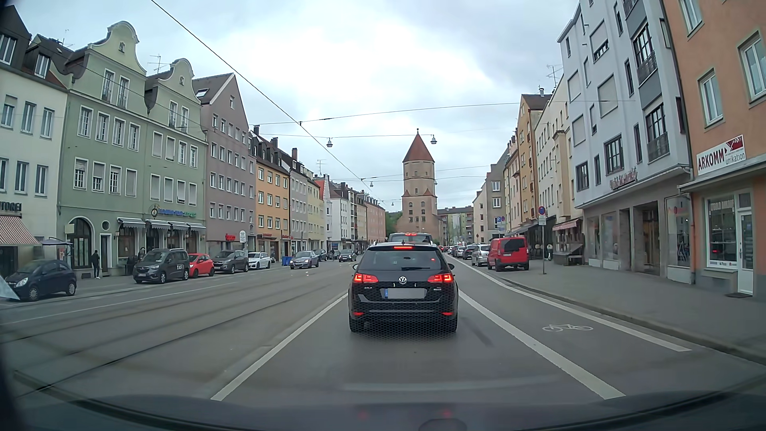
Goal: Follow the waypoints while adhering to traffic rules and regulations
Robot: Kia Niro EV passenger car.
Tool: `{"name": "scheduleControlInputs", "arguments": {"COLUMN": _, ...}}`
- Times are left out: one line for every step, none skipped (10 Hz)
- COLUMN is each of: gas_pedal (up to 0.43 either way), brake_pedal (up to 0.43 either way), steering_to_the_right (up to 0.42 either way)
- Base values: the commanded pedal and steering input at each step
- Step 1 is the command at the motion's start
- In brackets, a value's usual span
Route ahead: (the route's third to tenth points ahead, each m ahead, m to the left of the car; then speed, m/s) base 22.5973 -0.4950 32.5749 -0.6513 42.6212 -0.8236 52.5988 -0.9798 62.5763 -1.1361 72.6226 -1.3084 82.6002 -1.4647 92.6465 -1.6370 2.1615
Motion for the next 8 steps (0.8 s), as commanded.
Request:
{"name": "scheduleControlInputs", "arguments": {"gas_pedal": 0.000, "brake_pedal": 0.140, "steering_to_the_right": -0.004}}
{"name": "scheduleControlInputs", "arguments": {"gas_pedal": 0.000, "brake_pedal": 0.140, "steering_to_the_right": -0.004}}
{"name": "scheduleControlInputs", "arguments": {"gas_pedal": 0.000, "brake_pedal": 0.140, "steering_to_the_right": -0.004}}
{"name": "scheduleControlInputs", "arguments": {"gas_pedal": 0.000, "brake_pedal": 0.146, "steering_to_the_right": -0.004}}
{"name": "scheduleControlInputs", "arguments": {"gas_pedal": 0.000, "brake_pedal": 0.146, "steering_to_the_right": -0.004}}
{"name": "scheduleControlInputs", "arguments": {"gas_pedal": 0.000, "brake_pedal": 0.146, "steering_to_the_right": -0.004}}
{"name": "scheduleControlInputs", "arguments": {"gas_pedal": 0.000, "brake_pedal": 0.146, "steering_to_the_right": -0.004}}
{"name": "scheduleControlInputs", "arguments": {"gas_pedal": 0.000, "brake_pedal": 0.146, "steering_to_the_right": -0.004}}
